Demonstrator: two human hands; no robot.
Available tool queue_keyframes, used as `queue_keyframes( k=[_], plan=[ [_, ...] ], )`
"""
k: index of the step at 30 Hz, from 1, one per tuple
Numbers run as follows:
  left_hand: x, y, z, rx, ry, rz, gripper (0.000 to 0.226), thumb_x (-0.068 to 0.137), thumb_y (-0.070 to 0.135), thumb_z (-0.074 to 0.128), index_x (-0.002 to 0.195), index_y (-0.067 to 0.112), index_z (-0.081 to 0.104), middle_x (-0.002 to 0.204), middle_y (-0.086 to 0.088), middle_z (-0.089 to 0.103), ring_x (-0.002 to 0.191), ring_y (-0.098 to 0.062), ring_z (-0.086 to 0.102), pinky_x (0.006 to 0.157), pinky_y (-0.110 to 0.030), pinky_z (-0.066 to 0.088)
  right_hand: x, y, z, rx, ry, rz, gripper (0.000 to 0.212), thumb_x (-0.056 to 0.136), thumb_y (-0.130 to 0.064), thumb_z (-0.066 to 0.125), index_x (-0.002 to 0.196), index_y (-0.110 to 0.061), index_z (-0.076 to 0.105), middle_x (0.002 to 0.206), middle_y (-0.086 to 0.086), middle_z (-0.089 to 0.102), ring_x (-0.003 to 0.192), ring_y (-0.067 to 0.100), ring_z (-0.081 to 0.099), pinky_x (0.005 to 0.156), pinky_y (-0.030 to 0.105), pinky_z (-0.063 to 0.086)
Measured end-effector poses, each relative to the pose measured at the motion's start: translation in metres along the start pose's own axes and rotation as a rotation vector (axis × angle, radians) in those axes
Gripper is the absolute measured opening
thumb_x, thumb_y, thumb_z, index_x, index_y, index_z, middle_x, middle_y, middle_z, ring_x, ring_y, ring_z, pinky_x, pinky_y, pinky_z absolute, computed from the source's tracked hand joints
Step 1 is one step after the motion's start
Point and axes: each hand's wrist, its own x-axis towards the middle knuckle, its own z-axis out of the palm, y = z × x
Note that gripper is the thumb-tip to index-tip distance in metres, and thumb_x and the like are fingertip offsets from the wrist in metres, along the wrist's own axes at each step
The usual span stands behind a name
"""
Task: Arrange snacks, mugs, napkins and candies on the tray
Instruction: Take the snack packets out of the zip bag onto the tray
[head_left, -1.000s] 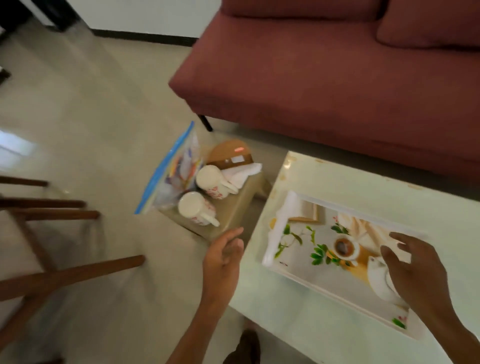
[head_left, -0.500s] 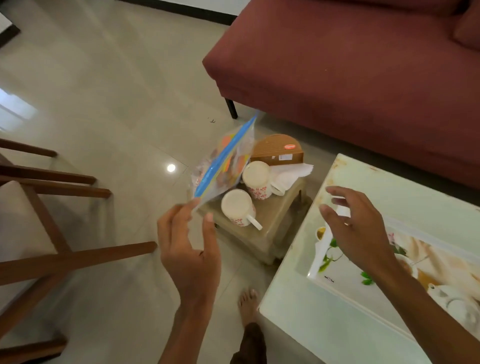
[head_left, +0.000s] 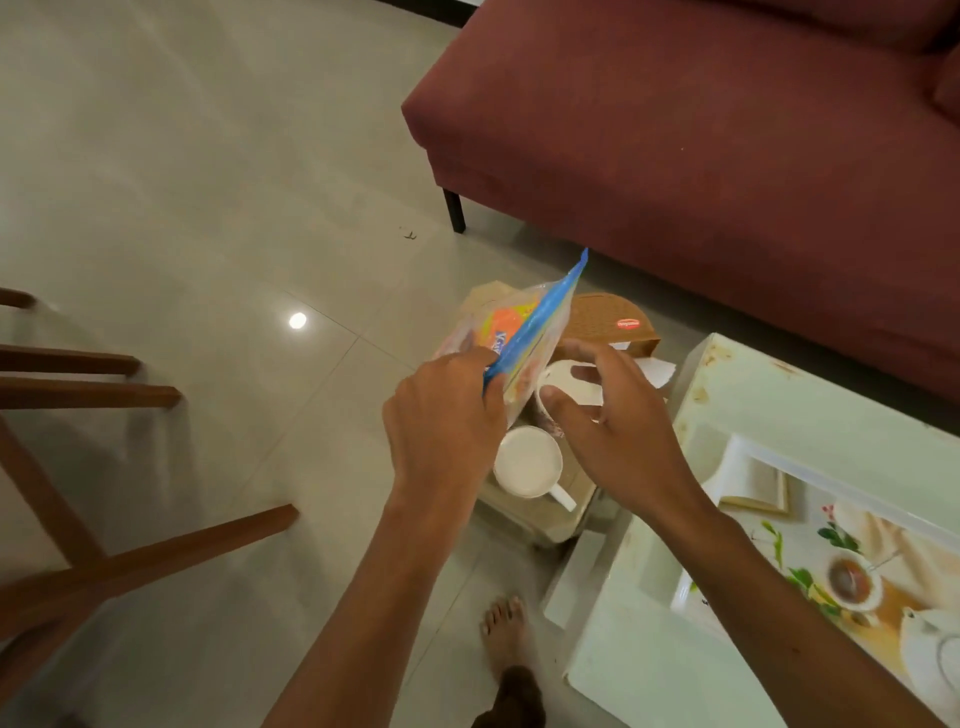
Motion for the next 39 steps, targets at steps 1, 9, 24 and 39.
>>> queue_keyframes(
  k=[1, 9, 24, 39],
  plan=[
    [0.004, -0.003, -0.002, -0.065, -0.007, -0.029, 0.017, 0.091, 0.029, 0.066, 0.104, 0.023, 0.075, 0.091, 0.001, 0.078, 0.077, -0.023, 0.071, 0.055, -0.024, 0.043, 0.002, -0.002, 0.003, 0.016, -0.003, 0.010, 0.041, 0.092, -0.037, 0.062, 0.130, -0.036, 0.047, 0.126, -0.021, 0.049, 0.105, -0.012, 0.049, 0.067, 0.002, 0.042],
    [0.048, -0.013, -0.062, -0.368, 0.082, -0.140, 0.008, 0.082, 0.023, 0.074, 0.087, 0.027, 0.079, 0.072, 0.013, 0.073, 0.071, -0.010, 0.073, 0.074, -0.028, 0.059, -0.004, -0.039, -0.002, 0.230, 0.002, 0.012, 0.036, 0.092, -0.036, 0.064, 0.125, -0.036, 0.051, 0.120, -0.024, 0.057, 0.100, -0.017, 0.054, 0.065, -0.003, 0.043],
    [-0.085, 0.166, -0.077, -0.869, -0.169, -0.004, 0.006, 0.082, 0.015, 0.081, 0.082, 0.021, 0.079, 0.072, 0.008, 0.079, 0.066, -0.009, 0.077, 0.064, -0.021, 0.061, -0.136, -0.038, -0.160, 0.593, 0.197, 0.087, 0.020, 0.090, -0.042, 0.063, 0.106, -0.032, 0.070, 0.101, -0.011, 0.075, 0.095, 0.007, 0.072, 0.084, 0.033, 0.059],
    [-0.243, 0.298, 0.073, -0.855, -0.483, -0.280, 0.022, 0.068, 0.013, 0.090, 0.063, 0.028, 0.076, 0.067, 0.002, 0.077, 0.064, -0.015, 0.076, 0.063, -0.028, 0.061, -0.244, 0.123, -0.270, 0.523, 0.324, 0.443, 0.017, 0.082, -0.047, 0.070, 0.091, -0.032, 0.075, 0.085, -0.017, 0.075, 0.079, -0.002, 0.070, 0.069, 0.017, 0.053]
  ],
)
